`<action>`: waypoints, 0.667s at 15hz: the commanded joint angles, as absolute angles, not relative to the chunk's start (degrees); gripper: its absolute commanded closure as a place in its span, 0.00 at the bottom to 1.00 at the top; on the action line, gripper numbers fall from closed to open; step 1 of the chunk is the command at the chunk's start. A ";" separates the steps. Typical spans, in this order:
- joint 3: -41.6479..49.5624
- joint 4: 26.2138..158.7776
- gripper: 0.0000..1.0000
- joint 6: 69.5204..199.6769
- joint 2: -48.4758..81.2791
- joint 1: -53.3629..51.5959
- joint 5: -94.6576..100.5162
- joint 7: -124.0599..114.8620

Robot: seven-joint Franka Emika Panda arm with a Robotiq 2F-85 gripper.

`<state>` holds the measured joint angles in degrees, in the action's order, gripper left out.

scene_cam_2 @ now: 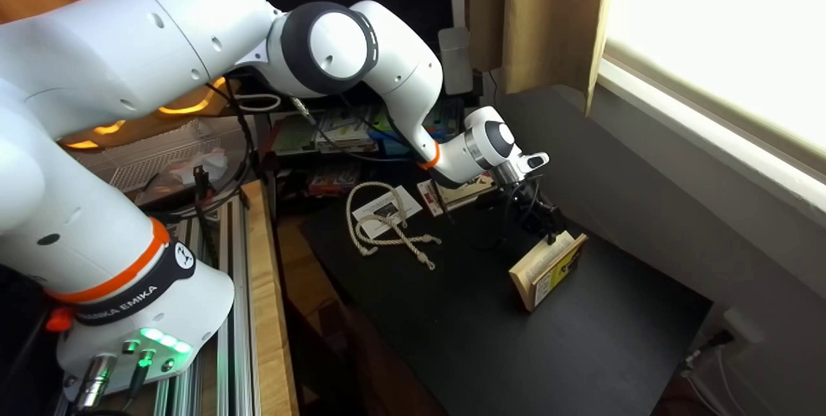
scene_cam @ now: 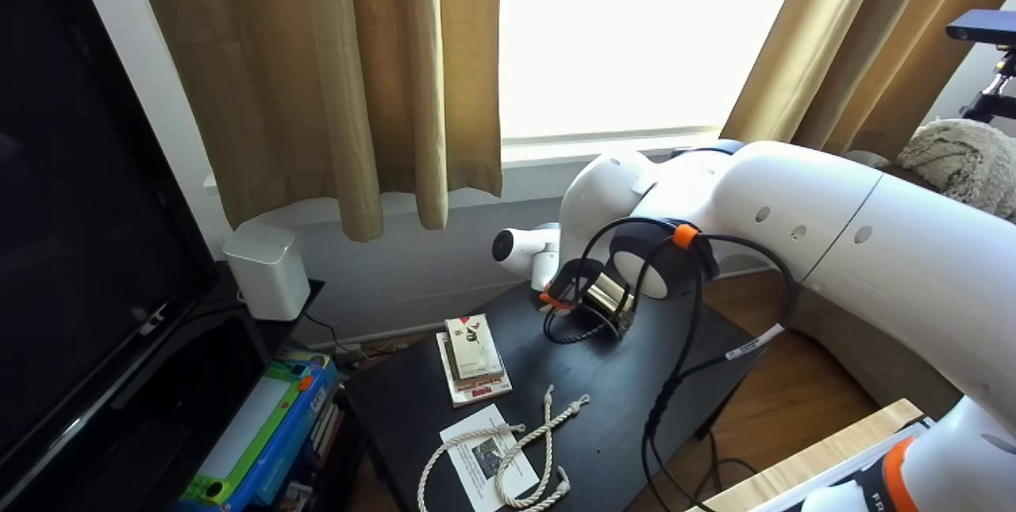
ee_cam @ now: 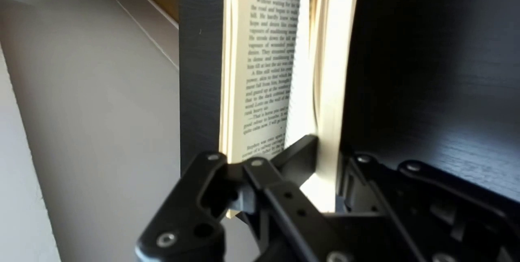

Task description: Pick up the book on the right and flip it to make the book cover face up

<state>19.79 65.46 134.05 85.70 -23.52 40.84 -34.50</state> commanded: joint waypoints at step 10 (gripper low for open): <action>14.90 67.29 0.97 126.22 85.72 -21.88 55.42 -41.38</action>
